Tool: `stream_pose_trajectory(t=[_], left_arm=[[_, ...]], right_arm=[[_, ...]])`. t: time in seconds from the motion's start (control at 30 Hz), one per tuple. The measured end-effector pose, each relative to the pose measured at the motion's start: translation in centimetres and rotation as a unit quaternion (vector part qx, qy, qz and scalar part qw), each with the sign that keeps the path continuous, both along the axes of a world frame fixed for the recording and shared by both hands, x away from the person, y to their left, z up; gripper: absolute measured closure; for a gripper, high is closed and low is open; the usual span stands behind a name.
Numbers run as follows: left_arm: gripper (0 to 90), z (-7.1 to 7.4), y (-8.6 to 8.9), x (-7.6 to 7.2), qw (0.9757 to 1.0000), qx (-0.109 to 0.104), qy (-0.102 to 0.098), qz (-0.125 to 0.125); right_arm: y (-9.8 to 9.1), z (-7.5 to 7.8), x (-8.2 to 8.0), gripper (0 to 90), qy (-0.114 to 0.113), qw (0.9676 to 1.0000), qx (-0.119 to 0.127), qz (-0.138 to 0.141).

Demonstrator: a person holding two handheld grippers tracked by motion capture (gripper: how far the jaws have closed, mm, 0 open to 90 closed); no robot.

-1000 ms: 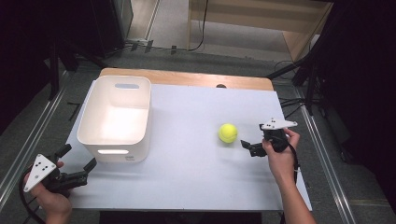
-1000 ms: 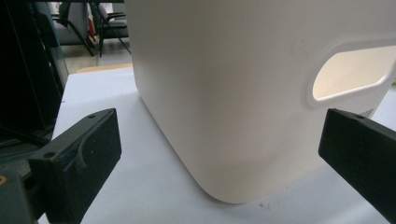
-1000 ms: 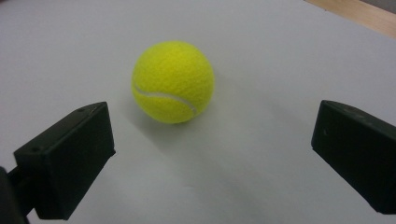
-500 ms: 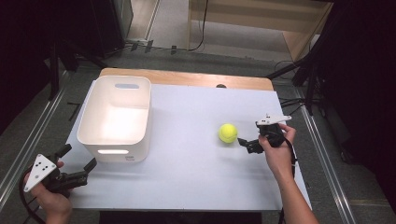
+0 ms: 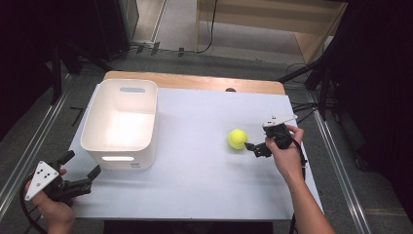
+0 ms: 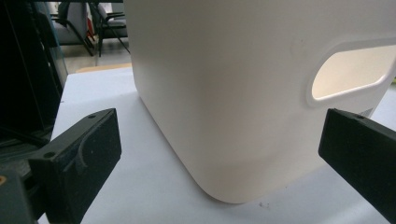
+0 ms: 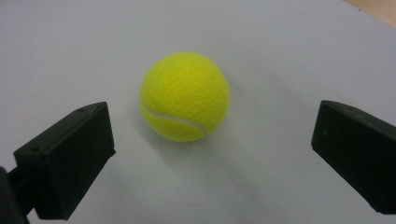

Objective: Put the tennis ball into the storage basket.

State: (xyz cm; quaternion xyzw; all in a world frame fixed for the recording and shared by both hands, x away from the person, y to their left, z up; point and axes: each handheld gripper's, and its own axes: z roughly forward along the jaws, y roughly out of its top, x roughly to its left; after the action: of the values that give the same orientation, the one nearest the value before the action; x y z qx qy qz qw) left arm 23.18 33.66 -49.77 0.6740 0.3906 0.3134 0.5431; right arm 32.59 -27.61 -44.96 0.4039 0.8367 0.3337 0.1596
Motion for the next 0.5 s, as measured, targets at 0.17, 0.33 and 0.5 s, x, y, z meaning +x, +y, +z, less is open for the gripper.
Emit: stream_pose_trajectory(t=[0.17,0.33,0.5], left_arm=[[0.0,0.0,0.0,0.0,1.0000,-0.001,0.000,0.000],[0.0,0.0,0.0,0.0,1.0000,0.000,0.000,0.000],[0.0,0.0,0.0,0.0,1.0000,0.000,0.001,-0.001]], right_arm=[[0.4,0.1,0.4,0.0,0.008,0.9999,-0.006,0.010],[0.8,0.1,0.7,0.0,0.016,0.9997,-0.014,0.014],[1.2,0.1,1.1,0.0,0.024,0.9993,-0.020,0.019]])
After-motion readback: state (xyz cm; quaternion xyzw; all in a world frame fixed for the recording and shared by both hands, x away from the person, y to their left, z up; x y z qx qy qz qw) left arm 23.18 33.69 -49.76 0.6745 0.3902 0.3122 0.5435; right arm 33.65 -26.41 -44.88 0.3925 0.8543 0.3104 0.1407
